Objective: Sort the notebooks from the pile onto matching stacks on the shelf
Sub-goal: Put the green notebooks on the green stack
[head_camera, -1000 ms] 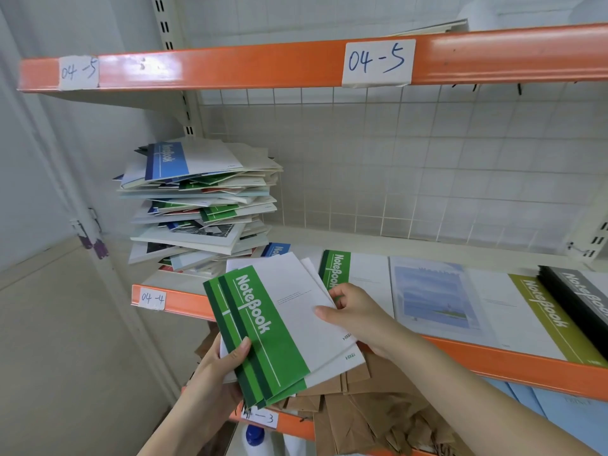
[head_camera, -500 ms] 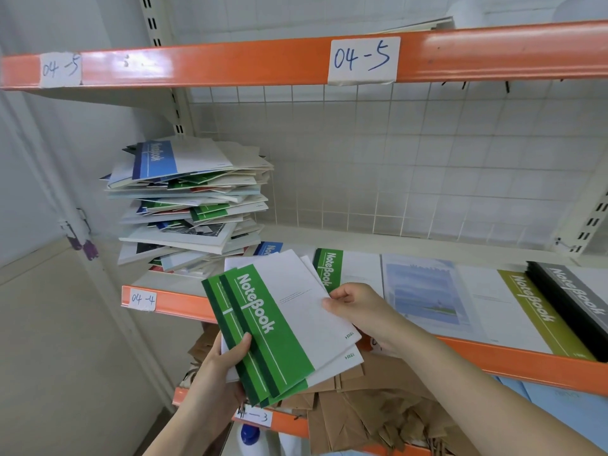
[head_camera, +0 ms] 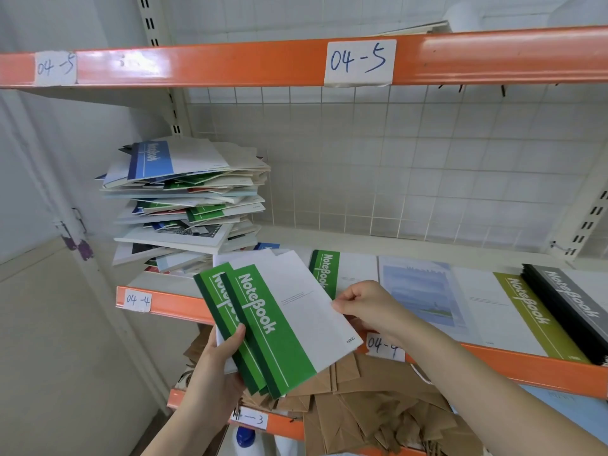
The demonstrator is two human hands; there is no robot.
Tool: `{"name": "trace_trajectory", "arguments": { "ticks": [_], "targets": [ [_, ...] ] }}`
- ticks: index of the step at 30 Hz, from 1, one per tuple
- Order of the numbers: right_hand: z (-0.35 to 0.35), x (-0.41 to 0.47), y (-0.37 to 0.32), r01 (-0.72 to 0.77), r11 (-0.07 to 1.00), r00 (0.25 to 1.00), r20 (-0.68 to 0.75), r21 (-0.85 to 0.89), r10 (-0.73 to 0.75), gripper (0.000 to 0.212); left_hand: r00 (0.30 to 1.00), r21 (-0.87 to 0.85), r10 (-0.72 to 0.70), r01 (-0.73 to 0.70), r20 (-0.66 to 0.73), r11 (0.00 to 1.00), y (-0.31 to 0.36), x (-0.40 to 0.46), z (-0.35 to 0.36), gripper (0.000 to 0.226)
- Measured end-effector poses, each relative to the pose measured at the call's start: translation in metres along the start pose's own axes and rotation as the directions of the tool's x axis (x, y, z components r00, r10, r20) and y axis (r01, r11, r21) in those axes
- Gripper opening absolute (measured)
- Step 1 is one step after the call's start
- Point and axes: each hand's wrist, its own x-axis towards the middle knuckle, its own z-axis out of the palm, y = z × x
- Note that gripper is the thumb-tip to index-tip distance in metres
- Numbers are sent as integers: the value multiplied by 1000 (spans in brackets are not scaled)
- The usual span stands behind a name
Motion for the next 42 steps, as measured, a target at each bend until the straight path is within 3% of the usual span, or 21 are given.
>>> {"name": "trace_trajectory", "arguments": {
  "ticks": [5,10,12,14,18,21,23,26,29,42],
  "targets": [
    [-15,10,3,-74,993,996,-43,89,79,18,999,-3,31,-31,-29,1000,7,3,-5,36],
    [-36,33,14,-59,941,927,-332,333,175,22,997,-7,36,-37,-69,999,9,0,-13,30],
    [-39,37,17,-22,967,883,-448,255,139,19,996,-1,45,-46,-75,999,9,-2,-16,28],
    [-36,38,19,-19,994,880,-470,110,69,23,995,-13,48,-50,-85,999,9,-4,-20,26],
    [-28,38,24,-35,963,923,-379,-266,-72,27,994,-43,40,-45,-100,998,9,-4,-26,24],
    [-23,34,23,-78,837,924,-355,-541,-144,31,993,-63,33,-41,-115,997,9,-4,-31,23],
    [-17,33,20,6,764,933,-271,-645,-237,34,992,-66,33,-41,-119,997,9,-4,-34,24],
    [-1,35,19,228,693,946,-14,-684,-325,41,992,-66,39,-47,-121,997,9,-4,-36,25],
    [11,36,23,302,659,945,129,-688,-299,49,992,-60,38,-46,-124,997,10,-6,-38,24],
    [5,27,35,339,635,928,138,-695,-345,45,995,-42,54,-58,-86,997,10,-11,-48,35]
  ]
}}
